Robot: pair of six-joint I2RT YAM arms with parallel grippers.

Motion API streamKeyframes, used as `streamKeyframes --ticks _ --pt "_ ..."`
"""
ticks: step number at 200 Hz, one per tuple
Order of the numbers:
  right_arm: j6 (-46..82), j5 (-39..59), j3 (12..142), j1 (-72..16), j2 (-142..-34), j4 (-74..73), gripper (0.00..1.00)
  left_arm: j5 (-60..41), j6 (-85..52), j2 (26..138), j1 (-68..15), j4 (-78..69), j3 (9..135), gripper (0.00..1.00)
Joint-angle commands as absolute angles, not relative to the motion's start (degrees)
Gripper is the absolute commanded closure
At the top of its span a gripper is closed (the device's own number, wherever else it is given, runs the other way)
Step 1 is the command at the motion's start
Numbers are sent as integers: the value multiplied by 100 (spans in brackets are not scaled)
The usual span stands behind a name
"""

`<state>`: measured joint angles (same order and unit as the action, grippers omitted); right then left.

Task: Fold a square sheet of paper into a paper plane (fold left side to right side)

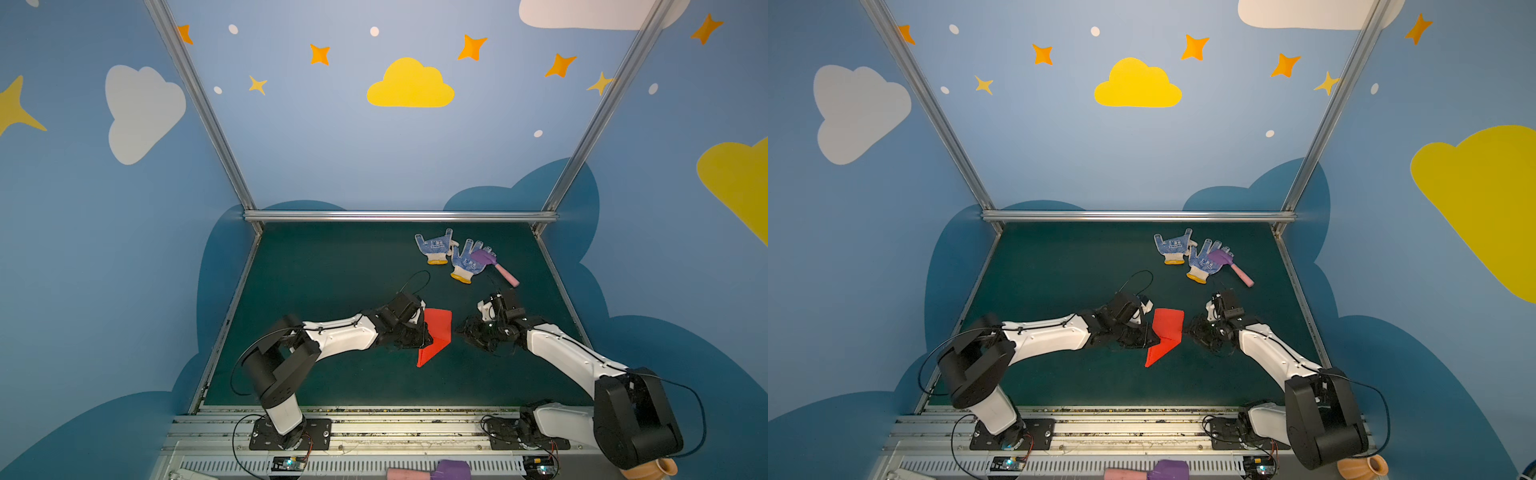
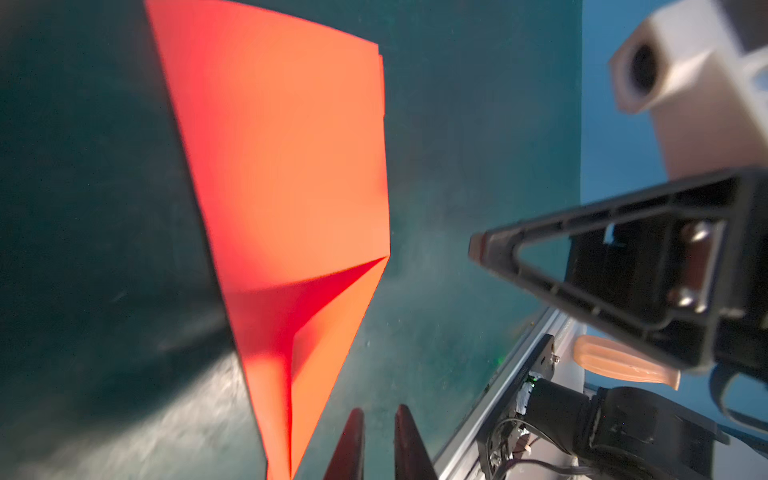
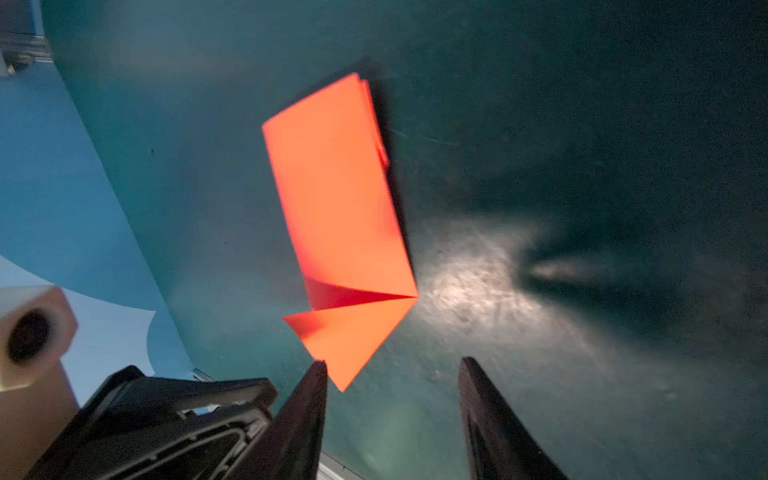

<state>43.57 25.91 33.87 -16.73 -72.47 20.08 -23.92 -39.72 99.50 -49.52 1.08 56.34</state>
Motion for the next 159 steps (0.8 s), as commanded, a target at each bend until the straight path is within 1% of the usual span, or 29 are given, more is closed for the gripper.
streamKeyframes --ticks 1,26,89,159 --pt "4200 3326 3195 -1493 -7345 1627 48 -2410 -3782 10163 -4931 75 5821 83" --pt "4245 3662 3050 -1413 -7621 1244 48 -2430 -3757 10374 -4874 73 5895 83" --pt "4359 4000 2958 -1411 -8154 694 48 -2408 -3792 10791 -4777 -75 5707 84" --pt "4582 4102 2909 -1428 -8707 33 49 -2481 -3805 10959 -4737 -286 5533 84"
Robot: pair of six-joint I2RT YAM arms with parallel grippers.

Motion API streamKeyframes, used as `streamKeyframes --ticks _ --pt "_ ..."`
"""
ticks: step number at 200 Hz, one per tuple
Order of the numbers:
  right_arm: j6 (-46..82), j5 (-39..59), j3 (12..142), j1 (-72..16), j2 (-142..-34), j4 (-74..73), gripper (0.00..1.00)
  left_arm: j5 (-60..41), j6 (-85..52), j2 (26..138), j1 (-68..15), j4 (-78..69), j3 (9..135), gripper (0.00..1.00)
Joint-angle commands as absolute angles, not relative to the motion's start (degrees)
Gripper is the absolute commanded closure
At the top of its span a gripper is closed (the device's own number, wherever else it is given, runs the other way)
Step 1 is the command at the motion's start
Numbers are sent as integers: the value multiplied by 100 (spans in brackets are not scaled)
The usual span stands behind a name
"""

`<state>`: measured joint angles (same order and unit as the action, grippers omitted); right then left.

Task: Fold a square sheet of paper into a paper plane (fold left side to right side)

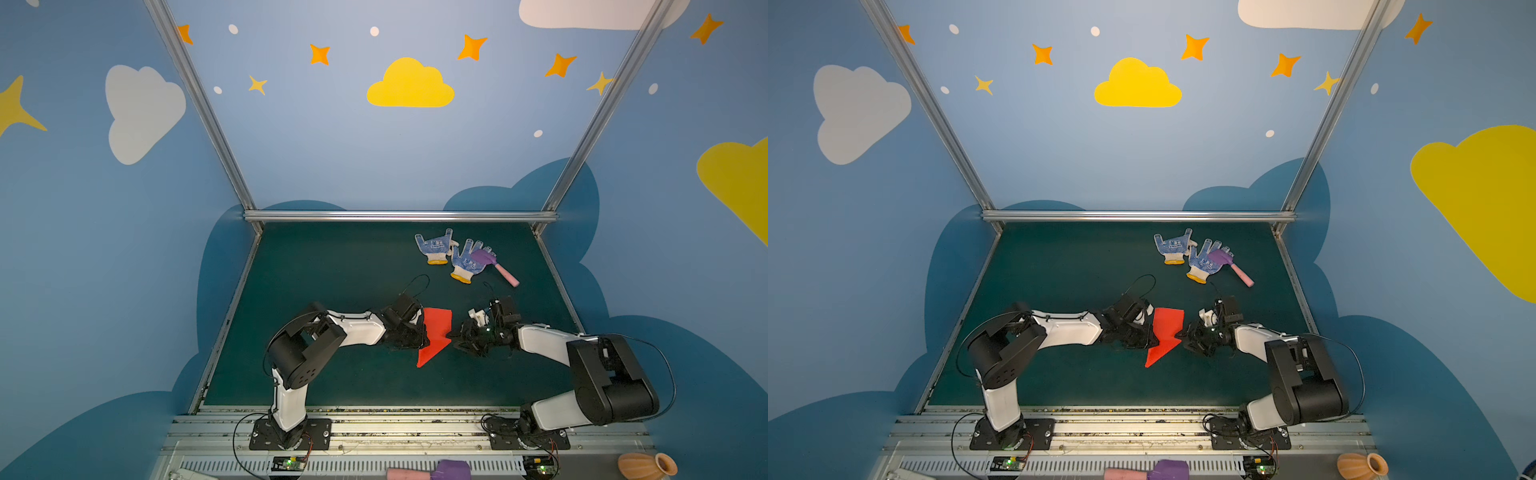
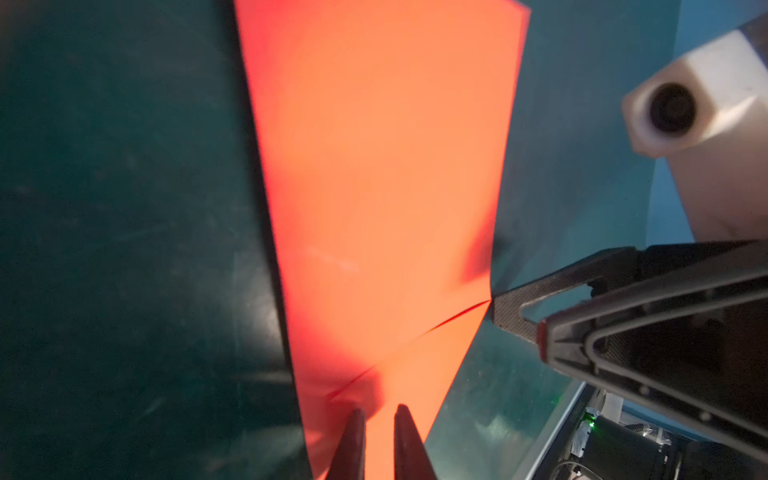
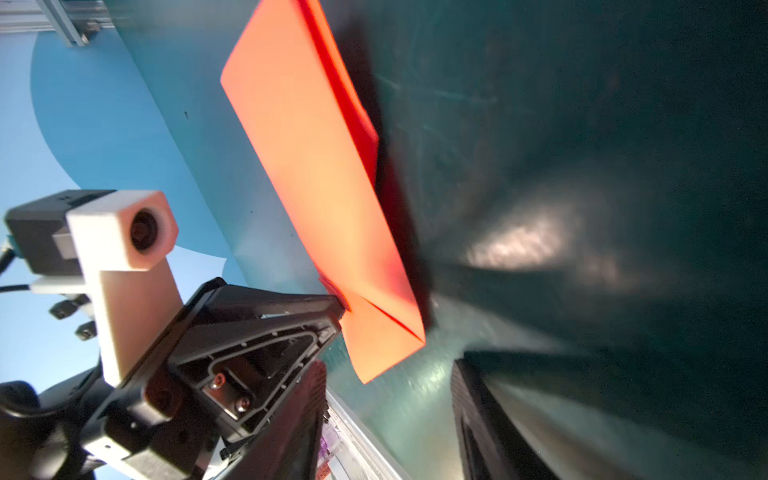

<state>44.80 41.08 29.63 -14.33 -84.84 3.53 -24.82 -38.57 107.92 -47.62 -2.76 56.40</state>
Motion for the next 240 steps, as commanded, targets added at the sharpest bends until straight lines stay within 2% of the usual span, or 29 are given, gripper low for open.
streamKeyframes --ticks 1,35,58,81,96,108,143,156,182,214,240 --pt "4585 4103 2905 -1431 -8717 25 49 -2480 -3805 10955 -4737 -283 5531 84" --pt "4713 4098 2918 -1438 -8981 -259 55 -2514 -3785 10986 -4724 -299 5505 84" --pt "4724 4047 2895 -1437 -9029 -306 62 -2542 -3767 10973 -4708 -299 5485 84" --pt "4729 3989 2874 -1441 -8989 -292 84 -2547 -3664 10893 -4669 -222 5526 83" --pt "4741 3970 2881 -1437 -8906 -236 100 -2493 -3466 10738 -4652 -44 5634 79" --pt "4757 3955 2904 -1450 -8790 -156 100 -2364 -3251 10580 -4655 181 5764 74" --pt "4789 3721 3061 -1549 -8200 419 100 -1839 -2763 10075 -4875 537 5862 49" --pt "4830 3604 3134 -1610 -7995 663 100 -1488 -2594 9949 -5080 597 5838 43" --pt "4931 3375 3273 -1774 -7663 1060 100 -686 -2389 9814 -5573 571 5737 38" --pt "5060 3169 3340 -1931 -7419 1306 100 427 -2209 9796 -6183 511 5678 38" --pt "5146 3089 3329 -2034 -7345 1350 100 961 -2112 9923 -6461 426 5669 39"
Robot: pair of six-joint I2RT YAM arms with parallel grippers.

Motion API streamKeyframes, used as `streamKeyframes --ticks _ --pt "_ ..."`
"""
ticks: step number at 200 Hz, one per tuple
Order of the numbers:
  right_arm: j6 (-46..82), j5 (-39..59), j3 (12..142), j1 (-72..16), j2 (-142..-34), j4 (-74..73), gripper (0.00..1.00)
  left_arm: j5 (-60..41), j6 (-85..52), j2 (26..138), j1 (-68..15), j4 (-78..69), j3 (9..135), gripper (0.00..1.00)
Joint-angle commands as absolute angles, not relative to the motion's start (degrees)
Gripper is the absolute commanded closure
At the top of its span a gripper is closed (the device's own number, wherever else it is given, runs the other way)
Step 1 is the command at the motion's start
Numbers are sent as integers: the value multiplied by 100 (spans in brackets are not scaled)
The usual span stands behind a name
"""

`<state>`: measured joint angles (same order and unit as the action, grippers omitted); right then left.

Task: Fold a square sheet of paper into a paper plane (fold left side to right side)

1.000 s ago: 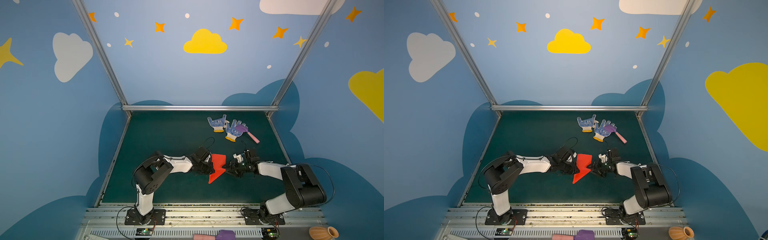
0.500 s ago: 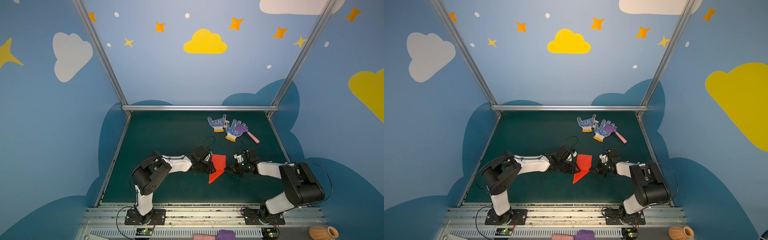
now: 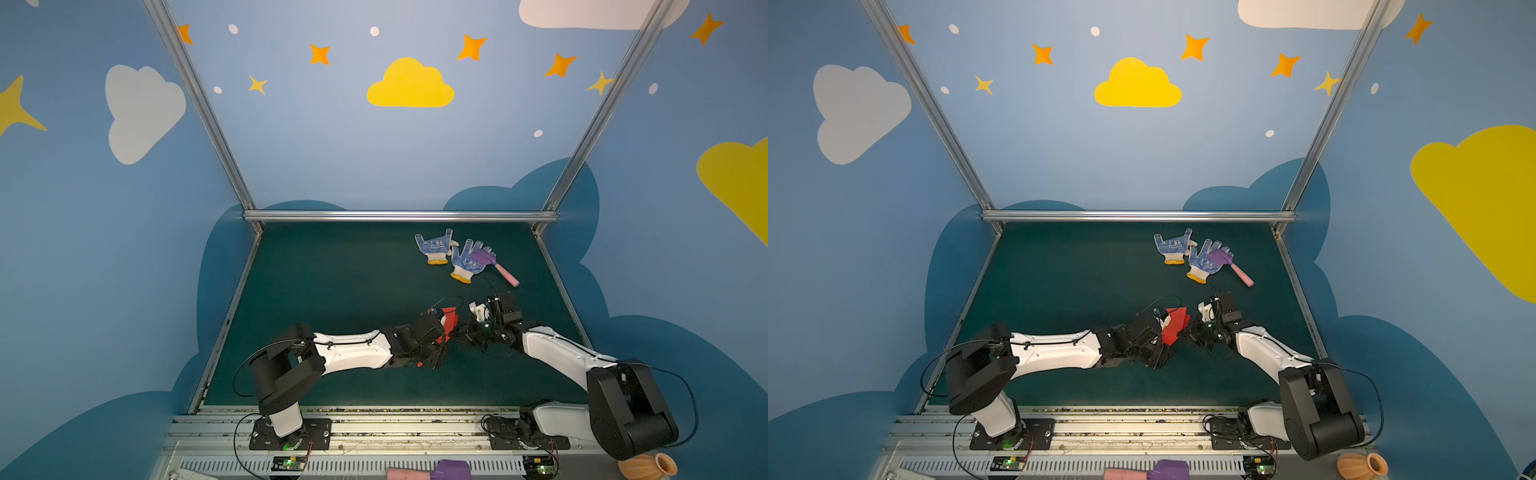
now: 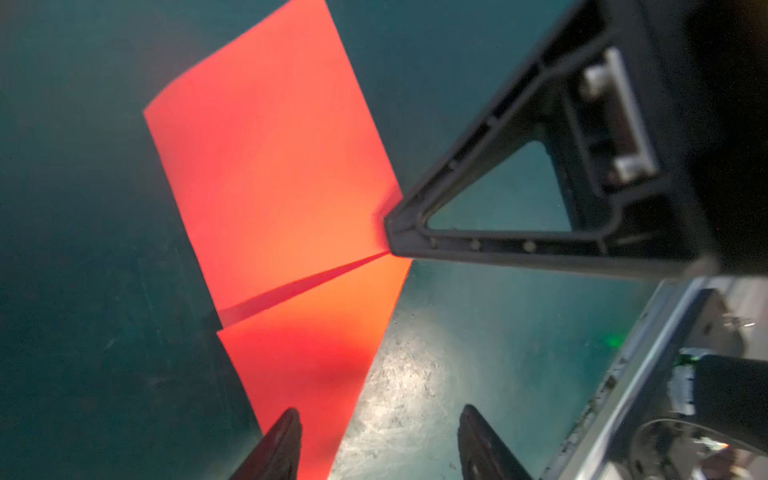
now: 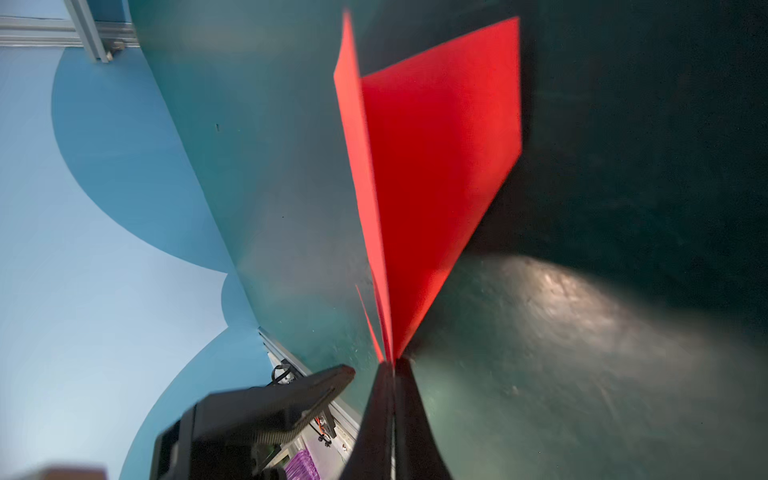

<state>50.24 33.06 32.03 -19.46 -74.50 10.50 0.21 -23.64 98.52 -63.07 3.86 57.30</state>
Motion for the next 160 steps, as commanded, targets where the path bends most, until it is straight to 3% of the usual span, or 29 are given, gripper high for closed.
streamKeyframes --ticks 1,67,160 --pt "5148 3087 3330 -2036 -7347 1347 100 972 -2106 9932 -6469 424 5669 39" --pt "5247 3021 3328 -2162 -7255 1387 100 1512 -1937 10304 -6715 472 5719 43" --pt "5265 3049 3366 -2162 -7299 1380 100 1618 -1782 10523 -6724 544 5747 67"
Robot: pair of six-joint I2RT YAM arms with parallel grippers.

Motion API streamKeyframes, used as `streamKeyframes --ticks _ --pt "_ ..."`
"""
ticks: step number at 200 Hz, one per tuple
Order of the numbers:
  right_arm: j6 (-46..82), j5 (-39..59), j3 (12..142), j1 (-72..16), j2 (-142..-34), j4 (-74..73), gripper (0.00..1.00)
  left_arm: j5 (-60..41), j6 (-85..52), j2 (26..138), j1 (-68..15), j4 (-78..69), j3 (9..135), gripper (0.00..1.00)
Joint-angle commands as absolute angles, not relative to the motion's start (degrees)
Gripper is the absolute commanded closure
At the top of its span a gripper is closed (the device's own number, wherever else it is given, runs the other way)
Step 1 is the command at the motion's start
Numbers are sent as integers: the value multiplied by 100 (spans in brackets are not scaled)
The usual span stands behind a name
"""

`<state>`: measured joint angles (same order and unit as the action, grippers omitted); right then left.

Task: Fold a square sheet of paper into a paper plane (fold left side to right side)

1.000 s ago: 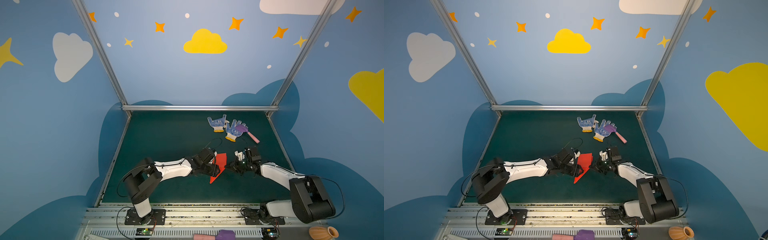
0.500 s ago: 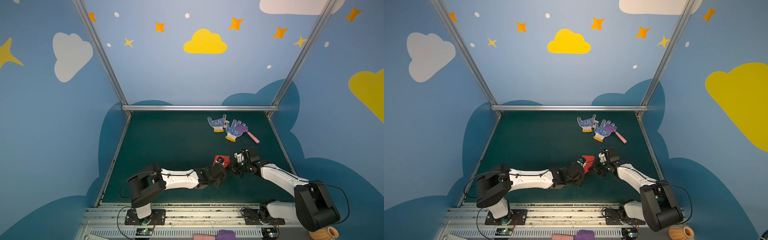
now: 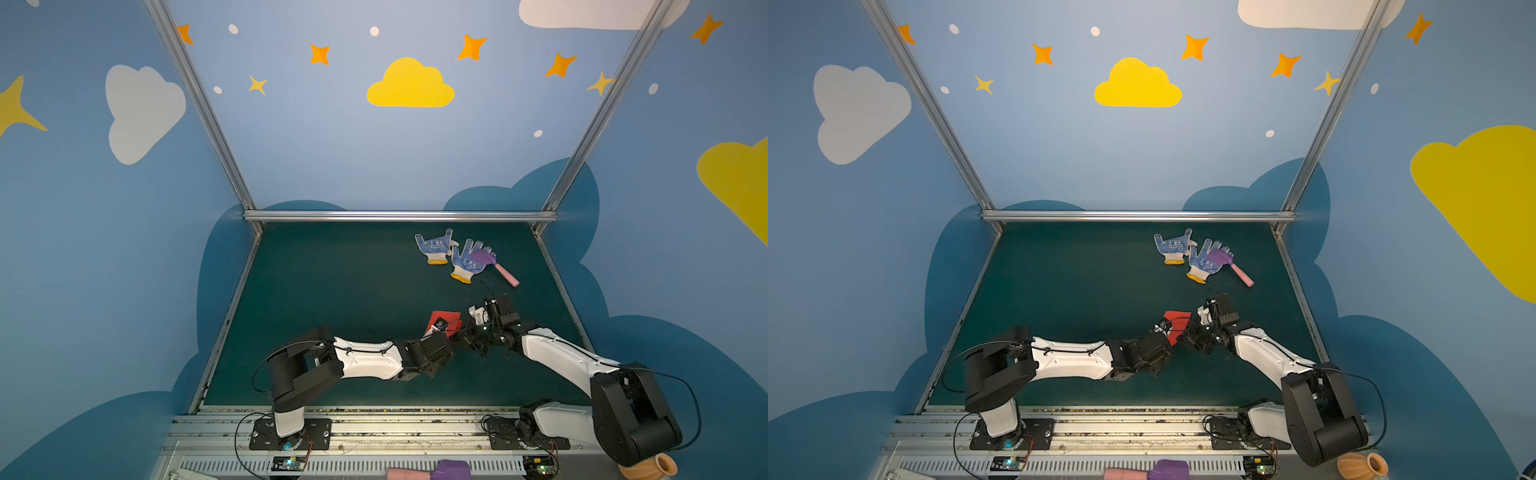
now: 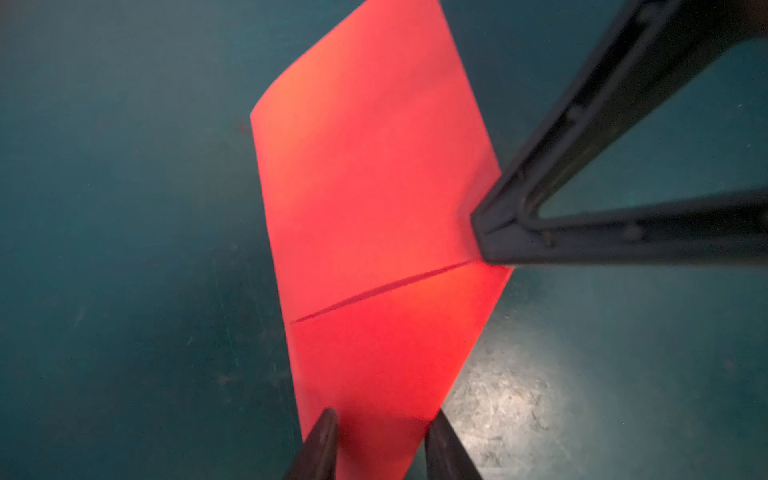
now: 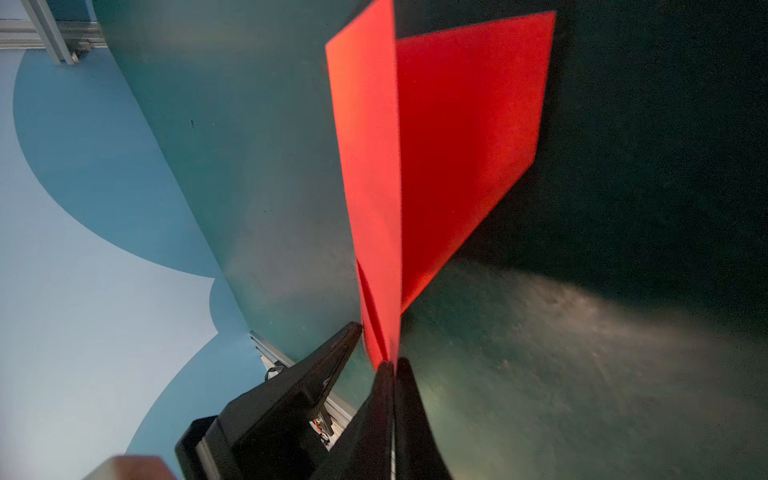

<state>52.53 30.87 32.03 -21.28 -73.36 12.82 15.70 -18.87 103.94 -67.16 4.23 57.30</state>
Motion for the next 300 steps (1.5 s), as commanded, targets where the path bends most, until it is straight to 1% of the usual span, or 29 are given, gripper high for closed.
streamKeyframes --ticks 1,20,42,92,109,121,127,130,140,144,152,159,190,225,233,248,281,300 --pt "5265 3054 3366 -2162 -7301 1380 100 1618 -1779 10522 -6724 545 5748 67" --pt "5277 3067 3366 -2162 -7338 1353 100 1614 -1766 10567 -6724 545 5765 69" --pt "5282 3093 3375 -2162 -7377 1318 100 1569 -1706 10604 -6723 520 5758 74" --pt "5265 3129 3444 -2140 -7444 1318 100 1430 -1667 10567 -6693 441 5740 86" --pt "5253 3159 3474 -2127 -7468 1327 100 1244 -1687 10523 -6630 372 5700 91" --pt "5198 3213 3515 -2094 -7496 1327 100 1080 -1710 10494 -6571 330 5671 96" --pt "5154 3241 3539 -2068 -7512 1355 100 1001 -1727 10455 -6551 314 5653 97" --pt "5132 3257 3560 -2047 -7514 1372 96 949 -1740 10453 -6536 302 5644 97" --pt "5033 3292 3611 -1970 -7488 1465 74 778 -1782 10402 -6483 267 5604 97" --pt "4988 3308 3635 -1935 -7464 1509 69 689 -1809 10394 -6455 249 5586 97" --pt "4898 3313 3675 -1871 -7391 1597 62 529 -1859 10362 -6400 222 5565 97" --pt "4806 3321 3704 -1818 -7315 1688 61 410 -1911 10333 -6354 180 5527 97" --pt "4422 3322 3711 -1713 -7019 2099 61 -209 -2257 10187 -6095 -161 5279 97" --pt "3960 3510 3611 -1724 -7035 2207 64 -916 -2575 10033 -5824 -446 5111 97" --pt "3876 3507 3584 -1738 -7078 2228 66 -1030 -2627 10036 -5795 -439 5134 97" --pt "3768 3565 3543 -1766 -7180 2172 74 -1360 -2775 10064 -5732 -487 5174 97" --pt "3650 3579 3588 -2019 -7530 1985 77 -1791 -3121 10265 -5645 -623 5225 97" --pt "3652 3509 3690 -2206 -7772 1885 84 -2049 -3328 10376 -5586 -805 5179 97"
